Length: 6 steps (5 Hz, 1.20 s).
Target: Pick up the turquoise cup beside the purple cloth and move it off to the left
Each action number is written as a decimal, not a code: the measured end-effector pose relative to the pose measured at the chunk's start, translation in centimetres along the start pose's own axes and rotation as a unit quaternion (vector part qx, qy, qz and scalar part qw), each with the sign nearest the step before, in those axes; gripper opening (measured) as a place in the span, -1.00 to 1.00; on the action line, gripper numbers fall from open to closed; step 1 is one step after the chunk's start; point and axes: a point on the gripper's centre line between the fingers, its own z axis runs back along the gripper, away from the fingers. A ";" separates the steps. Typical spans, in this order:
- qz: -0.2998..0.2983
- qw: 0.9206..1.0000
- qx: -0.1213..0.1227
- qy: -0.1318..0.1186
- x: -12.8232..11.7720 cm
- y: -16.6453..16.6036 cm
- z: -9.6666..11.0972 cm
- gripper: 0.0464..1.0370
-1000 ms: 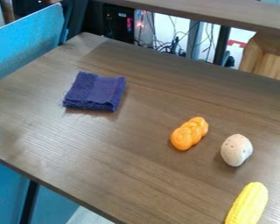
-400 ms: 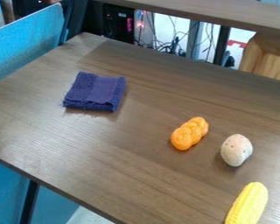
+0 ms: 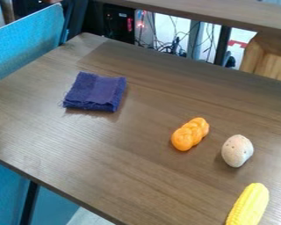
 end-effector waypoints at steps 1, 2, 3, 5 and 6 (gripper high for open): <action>-0.006 1.000 0.010 -0.022 -0.5 -0.9 2.4 0.94; -0.010 0.997 0.054 -0.063 -1.9 -3.5 7.3 0.93; -0.044 0.989 0.094 -0.102 -1.9 -6.9 11.3 0.93; -0.189 0.972 0.073 -0.116 0.8 -16.6 9.6 0.93; -0.161 0.980 0.028 -0.116 2.5 -21.2 7.3 0.93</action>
